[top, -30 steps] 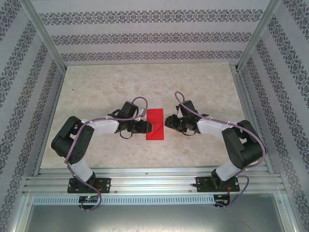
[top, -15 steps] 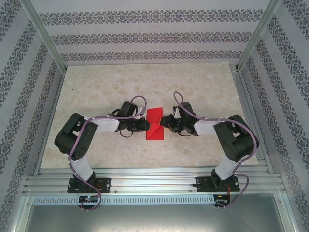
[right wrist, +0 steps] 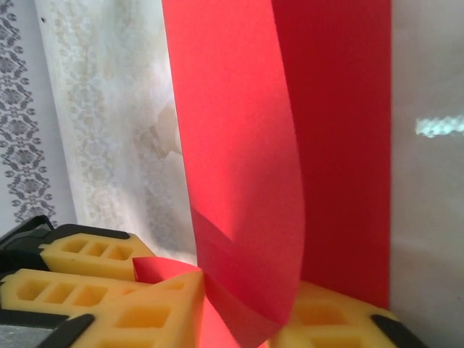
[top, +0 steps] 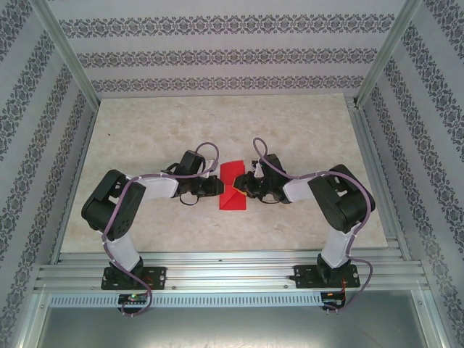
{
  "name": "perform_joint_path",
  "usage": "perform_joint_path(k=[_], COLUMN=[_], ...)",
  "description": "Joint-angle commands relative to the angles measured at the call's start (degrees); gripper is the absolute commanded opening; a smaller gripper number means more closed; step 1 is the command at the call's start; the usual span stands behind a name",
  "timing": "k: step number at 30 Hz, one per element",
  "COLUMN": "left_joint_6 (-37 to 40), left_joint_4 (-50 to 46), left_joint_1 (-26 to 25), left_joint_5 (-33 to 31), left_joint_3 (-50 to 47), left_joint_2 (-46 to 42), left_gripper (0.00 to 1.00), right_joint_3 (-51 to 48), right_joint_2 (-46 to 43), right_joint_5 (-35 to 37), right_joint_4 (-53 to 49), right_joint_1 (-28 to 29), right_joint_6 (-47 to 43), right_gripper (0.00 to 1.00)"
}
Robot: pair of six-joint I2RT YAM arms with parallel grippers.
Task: Fold a paper plane with a square sheet of paper (fold left side to right side)
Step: Turn over the paper at the center of the table.
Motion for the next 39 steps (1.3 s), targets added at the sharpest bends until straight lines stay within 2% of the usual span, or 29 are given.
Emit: perform_joint_path(k=[1,5,6,13,16,21,28,32,34,36,39], left_joint_6=[-0.87,-1.07,-1.32,-9.4,-14.7,-22.79,-23.59,-23.97,-24.58,-24.58,-23.29], left_joint_4=[3.08,4.54,5.21,14.66,20.96,31.04,32.96,33.87,35.34,36.13,34.32], left_joint_1=[1.49,3.32,4.02,8.63,9.07,7.95,2.8,1.06,0.47,0.18,0.15], left_joint_5=[1.17,1.61,1.68,4.08,7.61,14.5,17.96,18.72,19.18,19.37,19.1], left_joint_3=[-1.29,-2.94,-3.63,-8.04,-8.2,-6.59,-2.67,-1.33,-1.15,-1.08,-0.98], left_joint_2=[-1.04,-4.91,-6.77,-20.91,-23.71,-23.04,-19.91,-17.84,-17.3,-17.34,-17.9], left_gripper=[0.18,0.4,0.5,1.0,1.0,1.0,1.0,0.98,0.91,0.79,0.51], right_joint_3=[0.67,-0.73,-1.28,-4.5,-4.67,-2.47,-1.03,-0.1,0.21,0.13,-0.01], right_joint_2=[0.01,-3.11,-4.42,-14.81,-18.34,-23.04,-26.01,-26.53,-26.62,-26.57,-26.1], right_joint_5=[-0.33,0.41,0.51,-2.72,-6.1,-8.6,-11.62,-12.48,-12.41,-11.92,-11.67], right_joint_4=[3.88,4.71,5.19,10.62,15.43,18.31,26.1,26.89,25.78,25.16,24.41], right_joint_1=[0.37,-0.71,-1.15,-6.64,-9.0,-9.83,-9.09,-7.81,-7.39,-7.24,-7.26], right_joint_6=[0.83,0.12,-0.21,-3.07,-1.34,0.94,7.83,8.95,8.67,8.46,8.05], right_gripper=[0.18,0.03,0.0,0.0,0.0,0.0,0.0,0.0,0.0,0.0,0.0])
